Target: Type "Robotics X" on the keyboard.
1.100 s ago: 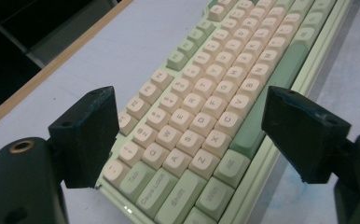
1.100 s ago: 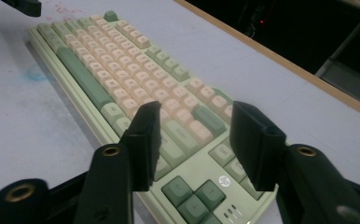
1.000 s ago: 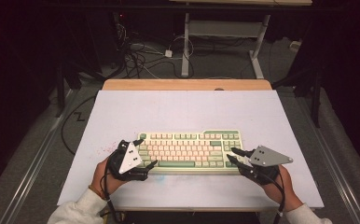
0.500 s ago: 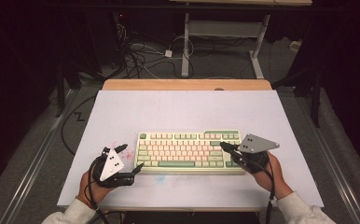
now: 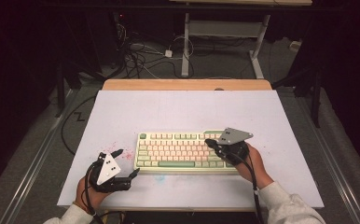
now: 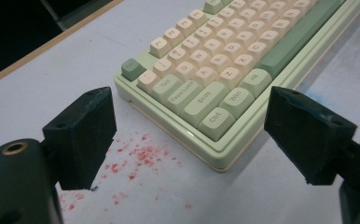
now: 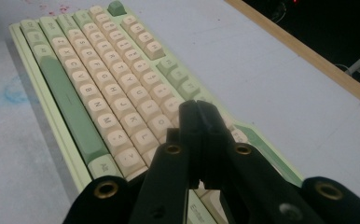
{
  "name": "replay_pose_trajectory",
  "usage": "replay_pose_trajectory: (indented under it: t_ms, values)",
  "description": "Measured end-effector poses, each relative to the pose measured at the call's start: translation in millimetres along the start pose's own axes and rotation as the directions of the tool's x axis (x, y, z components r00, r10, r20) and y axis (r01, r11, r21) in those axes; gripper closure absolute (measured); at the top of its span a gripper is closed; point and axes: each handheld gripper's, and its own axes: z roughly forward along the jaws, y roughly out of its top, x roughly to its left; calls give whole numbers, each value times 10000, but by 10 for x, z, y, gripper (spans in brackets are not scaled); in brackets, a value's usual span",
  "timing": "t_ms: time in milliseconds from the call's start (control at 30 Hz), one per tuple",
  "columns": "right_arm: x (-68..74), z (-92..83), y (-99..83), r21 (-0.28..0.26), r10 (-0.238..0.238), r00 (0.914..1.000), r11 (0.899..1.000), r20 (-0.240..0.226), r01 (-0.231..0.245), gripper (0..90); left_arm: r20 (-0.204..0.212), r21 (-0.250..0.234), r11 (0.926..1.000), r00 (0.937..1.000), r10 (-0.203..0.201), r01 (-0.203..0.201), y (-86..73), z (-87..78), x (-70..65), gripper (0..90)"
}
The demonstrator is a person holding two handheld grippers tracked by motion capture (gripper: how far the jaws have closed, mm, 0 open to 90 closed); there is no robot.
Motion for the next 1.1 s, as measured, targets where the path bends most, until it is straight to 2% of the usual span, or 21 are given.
replay_pose_trajectory:
  t_ms: [267,333,500,800,933,1000,1100]
  values:
    - [135,327,108,568,-321,9980,9978,-537,352,900,36,94,10000,10000,-9,9,-14,18,7,160]
    - [145,389,120,837,-399,9975,9955,-588,448,900,83,82,10000,10000,-23,22,-15,17,5,160]
    - [137,496,103,1185,-284,9978,9923,-604,354,900,103,103,9999,9999,-1,0,-23,14,4,160]
    - [170,623,79,1597,-452,9977,9858,-507,527,900,192,161,9998,9997,128,-132,-17,27,-9,160]
    - [175,634,82,1599,-550,9975,9852,-443,614,900,237,216,9997,9996,124,-129,-22,34,-9,160]
    - [189,654,74,1825,-716,9967,9802,-388,775,900,257,253,9996,9996,129,-136,-24,39,-12,160]
    - [206,639,88,1909,-697,9970,9788,-322,746,900,249,262,9995,9996,147,-153,-24,39,-17,160]
